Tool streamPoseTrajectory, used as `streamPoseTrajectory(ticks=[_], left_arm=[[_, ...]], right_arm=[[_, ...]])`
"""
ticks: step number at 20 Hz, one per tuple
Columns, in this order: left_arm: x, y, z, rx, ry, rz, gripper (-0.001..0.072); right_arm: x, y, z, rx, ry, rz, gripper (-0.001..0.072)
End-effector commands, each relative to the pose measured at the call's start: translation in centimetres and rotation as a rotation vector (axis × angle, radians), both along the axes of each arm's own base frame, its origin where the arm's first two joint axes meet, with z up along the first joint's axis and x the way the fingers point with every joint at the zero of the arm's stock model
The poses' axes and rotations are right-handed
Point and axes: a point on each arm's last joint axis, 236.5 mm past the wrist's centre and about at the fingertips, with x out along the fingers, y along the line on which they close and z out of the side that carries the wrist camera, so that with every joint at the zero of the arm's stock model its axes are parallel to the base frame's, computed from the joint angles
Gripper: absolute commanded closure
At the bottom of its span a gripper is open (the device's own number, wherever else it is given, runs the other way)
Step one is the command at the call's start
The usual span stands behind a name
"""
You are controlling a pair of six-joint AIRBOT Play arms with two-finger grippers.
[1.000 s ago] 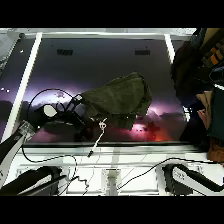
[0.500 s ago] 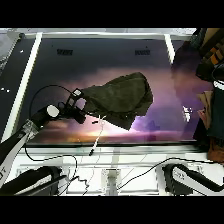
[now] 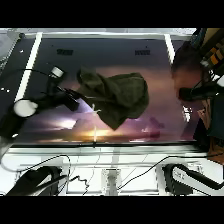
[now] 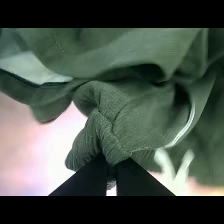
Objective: Fold the clothes and pants, and hang the long-sleeved shirts on hangers.
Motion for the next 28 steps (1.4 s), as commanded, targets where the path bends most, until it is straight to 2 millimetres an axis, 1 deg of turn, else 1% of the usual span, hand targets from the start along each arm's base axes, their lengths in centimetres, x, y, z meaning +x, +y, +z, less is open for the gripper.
streamPoseTrajectory(ticks=[1,2,3,4,5,6,8,9,10,13,14,15,16,17,18,19,20,22,24,25,26,28], left_arm=[[-4.2,2.4,8.3,-0.176,-0.030,0.117,0.0663],[-5.3,3.7,9.2,-0.203,-0.020,0.163,0.0663],[-6.4,5.3,9.6,-0.218,-0.006,0.219,0.0663],[-7.2,6.9,9.5,-0.216,0.010,0.273,0.0663],[-8.0,8.6,8.8,-0.199,0.044,0.331,0.0663],[-8.7,10.1,7.5,-0.169,0.098,0.376,0.0663],[-10.6,12.9,3.0,-0.080,0.285,0.446,0.0663],[-10.8,14.1,1.0,-0.035,0.337,0.477,0.0663],[-10.7,14.5,-1.1,-0.014,0.379,0.470,0.0663],[-10.6,14.6,-8.9,0.053,0.514,0.374,0.0662],[-10.9,14.6,-11.4,0.060,0.569,0.360,0.0662],[-11.1,14.6,-13.1,0.056,0.619,0.355,0.0661],[-11.2,14.5,-14.2,0.050,0.658,0.352,0.0662],[-11.3,14.4,-15.0,0.044,0.693,0.346,0.0661],[-11.2,14.5,-15.6,0.043,0.715,0.345,0.0662],[-11.2,14.8,-16.1,0.051,0.728,0.346,0.0660],[-11.1,15.5,-16.6,0.080,0.730,0.355,0.0661],[-11.2,17.9,-17.2,0.191,0.708,0.385,0.0661],[-11.6,21.2,-17.5,0.336,0.690,0.427,0.0661],[-11.6,22.5,-17.5,0.387,0.680,0.450,0.0661],[-11.2,23.1,-17.4,0.411,0.656,0.457,0.0662],[-10.1,22.8,-17.1,0.391,0.612,0.459,0.0662]], right_arm=[[-2.9,5.7,-3.6,0.218,0.050,0.135,0.0695],[-3.0,7.0,-3.6,0.275,0.037,0.152,0.0695],[-3.0,8.1,-3.3,0.327,0.021,0.167,0.0695],[-2.8,9.2,-2.7,0.376,-0.004,0.186,0.0694],[-2.8,10.2,-2.0,0.423,-0.024,0.209,0.0695],[-2.6,11.3,-1.1,0.468,-0.048,0.235,0.0694],[-2.7,13.4,0.1,0.521,-0.066,0.274,0.0695],[-2.9,14.9,0.4,0.538,-0.066,0.305,0.0695],[-3.1,16.3,0.5,0.541,-0.065,0.339,0.0695],[-3.4,21.8,0.9,0.544,-0.101,0.443,0.0684],[-3.3,23.6,1.1,0.541,-0.129,0.465,0.0592],[-3.1,25.6,1.3,0.538,-0.164,0.483,0.0365],[-2.7,27.5,1.6,0.532,-0.209,0.489,0.0193],[-2.1,29.6,2.2,0.533,-0.269,0.483,0.0175],[-1.6,31.6,2.9,0.526,-0.332,0.482,0.0176],[-1.5,33.6,3.6,0.505,-0.393,0.509,0.0176],[-1.5,35.5,4.4,0.476,-0.454,0.550,0.0176],[-1.9,39.4,6.1,0.404,-0.581,0.660,0.0178],[-2.3,42.9,7.2,0.377,-0.650,0.743,0.0180],[-2.5,44.5,7.3,0.382,-0.656,0.772,0.0180],[-2.7,46.0,7.0,0.383,-0.655,0.801,0.0179],[-3.2,49.1,5.7,0.399,-0.617,0.853,0.0180]])
